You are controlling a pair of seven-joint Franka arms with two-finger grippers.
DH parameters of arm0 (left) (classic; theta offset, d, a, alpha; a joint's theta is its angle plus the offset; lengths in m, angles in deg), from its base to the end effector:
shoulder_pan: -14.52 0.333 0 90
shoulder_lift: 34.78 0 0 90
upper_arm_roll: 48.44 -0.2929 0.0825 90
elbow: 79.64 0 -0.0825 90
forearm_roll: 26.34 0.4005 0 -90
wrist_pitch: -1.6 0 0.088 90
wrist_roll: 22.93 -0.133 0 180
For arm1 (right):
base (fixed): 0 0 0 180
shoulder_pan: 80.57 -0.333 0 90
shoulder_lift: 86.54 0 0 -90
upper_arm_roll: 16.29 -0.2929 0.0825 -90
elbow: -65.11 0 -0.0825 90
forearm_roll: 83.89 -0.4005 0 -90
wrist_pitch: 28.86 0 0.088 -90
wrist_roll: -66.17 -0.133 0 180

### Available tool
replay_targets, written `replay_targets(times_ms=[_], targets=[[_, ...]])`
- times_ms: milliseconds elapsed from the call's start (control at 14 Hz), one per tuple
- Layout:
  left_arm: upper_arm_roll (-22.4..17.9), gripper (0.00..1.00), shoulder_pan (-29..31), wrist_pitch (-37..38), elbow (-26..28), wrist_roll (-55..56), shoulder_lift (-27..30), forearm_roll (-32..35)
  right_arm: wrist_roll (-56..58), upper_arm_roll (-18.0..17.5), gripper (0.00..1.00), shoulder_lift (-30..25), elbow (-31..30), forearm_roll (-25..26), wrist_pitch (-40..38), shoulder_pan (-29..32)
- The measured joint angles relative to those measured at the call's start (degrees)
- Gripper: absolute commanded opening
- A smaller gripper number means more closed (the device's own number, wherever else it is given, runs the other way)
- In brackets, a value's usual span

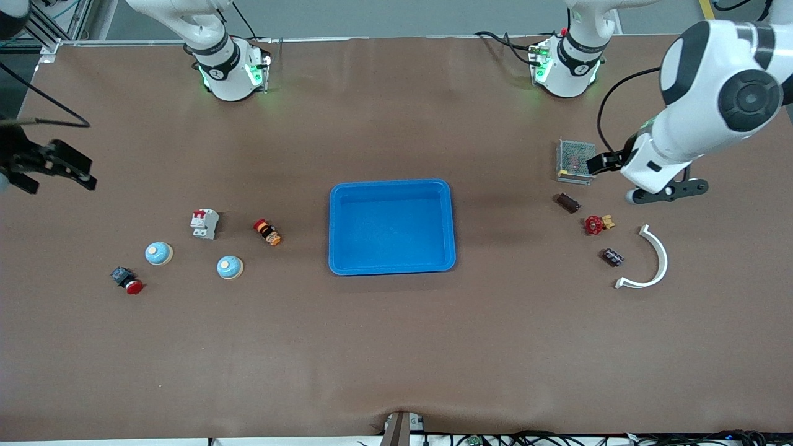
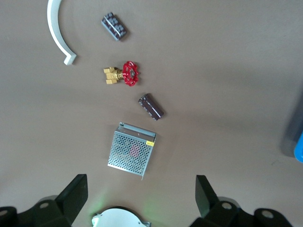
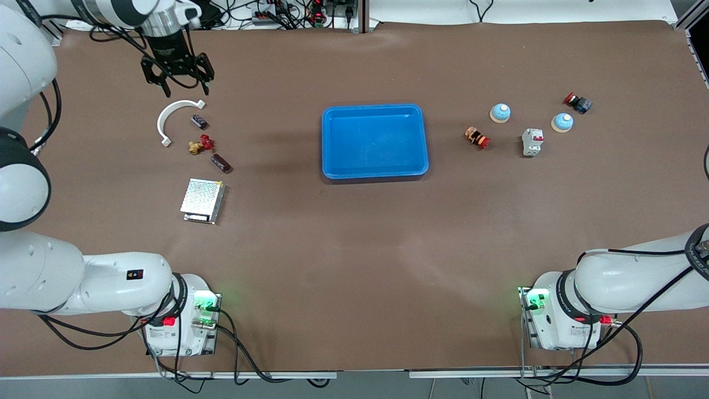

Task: Place electrolytic capacitor and blue bell in tray
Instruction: 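Grasp the capacitor with the left gripper while the right gripper reaches the bell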

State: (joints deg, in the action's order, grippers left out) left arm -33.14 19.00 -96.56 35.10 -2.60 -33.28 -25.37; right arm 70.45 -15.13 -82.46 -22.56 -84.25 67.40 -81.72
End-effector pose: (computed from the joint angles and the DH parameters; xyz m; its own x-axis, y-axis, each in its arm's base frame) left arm 0.5168 -0.0971 0.3940 0.9565 0.1703 -0.2370 0.1473 -0.9828 -0.1118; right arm 0.6041 0.0010 0.5639 0.9941 0.0739 0.0788 0.0741 -0.9973 0.0010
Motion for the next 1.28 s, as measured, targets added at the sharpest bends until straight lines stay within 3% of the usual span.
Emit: replay_targets(times_ms=[356, 713, 1069, 1283], targets=[[0.0, 1.0, 0.2, -5.7, 8.1, 6.8, -0.5, 0.0, 1.3, 0.0, 1.0, 8.2, -0.1, 0.0, 6.5, -1.6], [0.0, 1.0, 0.2, -19.4, 16.9, 15.3, -3.2, 0.0, 4.0, 0.1, 1.0, 15.0, -2.8, 0.0, 15.0, -1.5], [-0.1, 1.0, 1.5, -26.2, 17.6, 21.9, -10.2, 0.0, 6.1, 0.1, 1.0, 19.2, -6.4, 0.0, 19.9, -1.5], [-0.3, 0.88, 4.8, -28.5, 17.6, 22.0, -13.2, 0.0, 6.3, 0.0, 1.0, 20.7, -9.0, 0.0, 23.2, -1.6]])
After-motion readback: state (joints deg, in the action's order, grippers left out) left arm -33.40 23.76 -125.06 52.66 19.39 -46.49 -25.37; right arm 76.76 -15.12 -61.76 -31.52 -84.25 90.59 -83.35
